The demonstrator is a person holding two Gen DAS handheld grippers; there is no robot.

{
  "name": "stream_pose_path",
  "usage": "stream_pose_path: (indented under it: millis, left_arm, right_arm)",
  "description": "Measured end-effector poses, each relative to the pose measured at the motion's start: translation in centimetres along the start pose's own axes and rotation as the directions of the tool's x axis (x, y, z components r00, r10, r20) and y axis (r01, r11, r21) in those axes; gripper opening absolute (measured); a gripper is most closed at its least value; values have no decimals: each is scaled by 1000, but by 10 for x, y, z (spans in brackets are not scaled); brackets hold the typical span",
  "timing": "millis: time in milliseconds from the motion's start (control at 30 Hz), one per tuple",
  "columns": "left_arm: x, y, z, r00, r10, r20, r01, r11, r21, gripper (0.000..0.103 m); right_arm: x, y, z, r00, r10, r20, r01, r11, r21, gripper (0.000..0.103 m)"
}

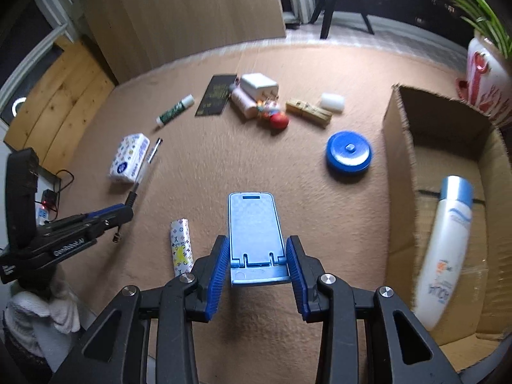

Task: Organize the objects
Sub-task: 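Carry pen and phone stand into the box and open both tools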

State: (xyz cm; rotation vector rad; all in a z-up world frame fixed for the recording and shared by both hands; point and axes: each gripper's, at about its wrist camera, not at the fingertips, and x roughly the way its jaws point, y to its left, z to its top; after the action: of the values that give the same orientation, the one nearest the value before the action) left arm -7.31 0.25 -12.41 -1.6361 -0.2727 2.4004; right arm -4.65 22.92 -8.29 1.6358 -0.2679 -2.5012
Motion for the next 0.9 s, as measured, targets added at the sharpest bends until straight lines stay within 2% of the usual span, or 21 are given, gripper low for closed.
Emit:
stream_pose_path:
  millis: [167, 400, 667, 900]
  left_arm:
    - [2, -9, 0, 1000, -13, -5, 13, 1000, 7, 11]
    - [-13, -45, 9, 998, -52, 31, 50, 996, 71, 11]
    - [-18, -121, 22, 988, -146, 41, 136, 973, 187, 11]
    - [-4, -199, 29, 977, -215, 9, 203, 933, 299, 11]
  right_arm:
    - [-3, -8, -2, 1000, 6, 8, -7, 1000, 23, 33]
    - [-40, -25, -4, 994, -38, 98, 33, 998, 48, 33]
    - [-91, -70, -23, 964, -185, 193, 163, 979, 125, 33]
    - [-106, -116, -44, 941, -277, 193, 235, 948, 215, 33]
